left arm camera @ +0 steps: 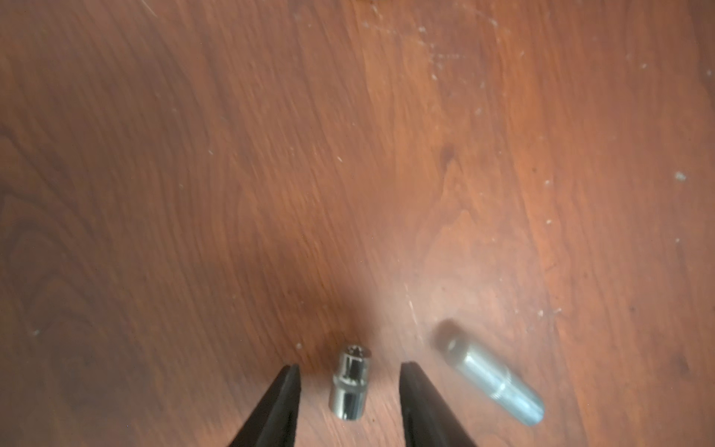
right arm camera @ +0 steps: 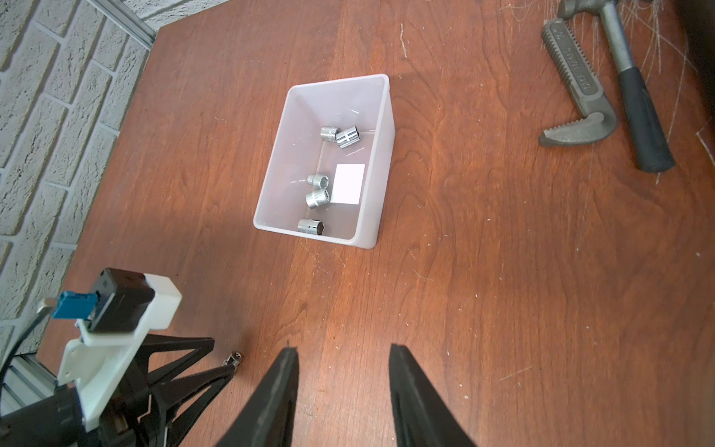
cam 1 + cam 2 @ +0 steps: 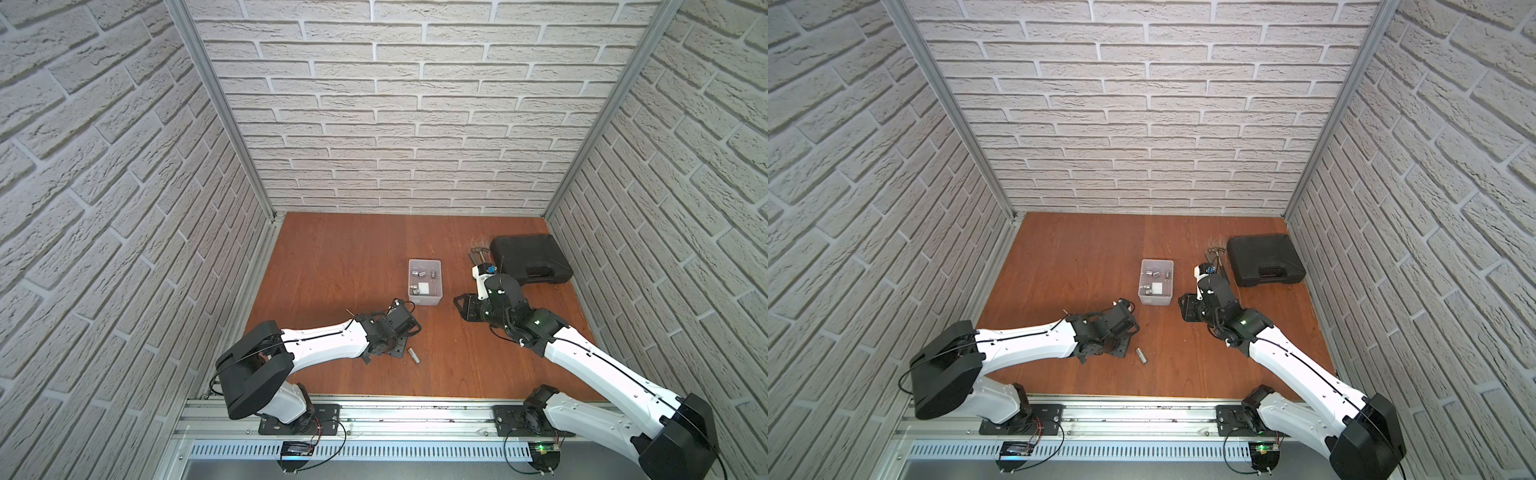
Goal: Put the socket on the desktop into the storage box
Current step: Pick up the socket head at the center of the board.
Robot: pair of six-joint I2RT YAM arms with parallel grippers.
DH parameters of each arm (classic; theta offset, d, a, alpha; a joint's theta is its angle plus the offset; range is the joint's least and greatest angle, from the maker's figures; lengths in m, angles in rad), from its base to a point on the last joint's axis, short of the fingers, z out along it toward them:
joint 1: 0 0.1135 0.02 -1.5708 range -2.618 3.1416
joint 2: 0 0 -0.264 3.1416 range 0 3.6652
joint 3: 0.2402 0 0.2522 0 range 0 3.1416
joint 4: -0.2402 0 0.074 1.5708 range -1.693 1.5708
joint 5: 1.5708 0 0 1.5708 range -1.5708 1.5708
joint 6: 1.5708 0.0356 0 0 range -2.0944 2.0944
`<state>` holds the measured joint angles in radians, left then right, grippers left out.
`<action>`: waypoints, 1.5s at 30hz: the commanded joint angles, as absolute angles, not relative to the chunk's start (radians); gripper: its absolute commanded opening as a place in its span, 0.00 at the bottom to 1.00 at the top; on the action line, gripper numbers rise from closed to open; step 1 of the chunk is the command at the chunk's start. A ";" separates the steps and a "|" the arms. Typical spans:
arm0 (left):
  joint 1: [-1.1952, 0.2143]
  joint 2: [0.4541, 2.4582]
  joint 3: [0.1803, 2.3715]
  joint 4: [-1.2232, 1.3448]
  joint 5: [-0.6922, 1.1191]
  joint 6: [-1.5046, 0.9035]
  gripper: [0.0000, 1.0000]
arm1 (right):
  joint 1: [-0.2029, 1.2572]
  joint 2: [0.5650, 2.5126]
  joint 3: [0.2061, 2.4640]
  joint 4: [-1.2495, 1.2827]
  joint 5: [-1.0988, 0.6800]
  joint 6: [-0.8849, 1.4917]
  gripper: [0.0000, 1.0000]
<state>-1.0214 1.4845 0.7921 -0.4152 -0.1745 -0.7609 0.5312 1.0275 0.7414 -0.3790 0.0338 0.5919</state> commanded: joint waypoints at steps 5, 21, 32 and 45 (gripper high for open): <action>-1.031 1.549 0.811 -0.448 -0.181 -0.756 0.44 | 0.533 1.028 0.726 -0.335 0.038 0.611 0.44; -1.033 1.581 0.829 -0.467 -0.201 -0.768 0.26 | 0.532 1.004 0.703 -0.325 0.040 0.623 0.44; -1.032 1.556 0.853 -0.460 -0.240 -0.754 0.07 | 0.532 1.009 0.675 -0.303 0.029 0.638 0.44; -0.992 1.535 0.955 -0.447 -0.216 -0.679 0.00 | 0.532 0.955 0.622 -0.312 0.017 0.713 0.43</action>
<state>-1.0046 1.5677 0.9127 -0.4480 -0.2188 -0.7128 0.5312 0.9939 0.6357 -0.3344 0.0181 0.6827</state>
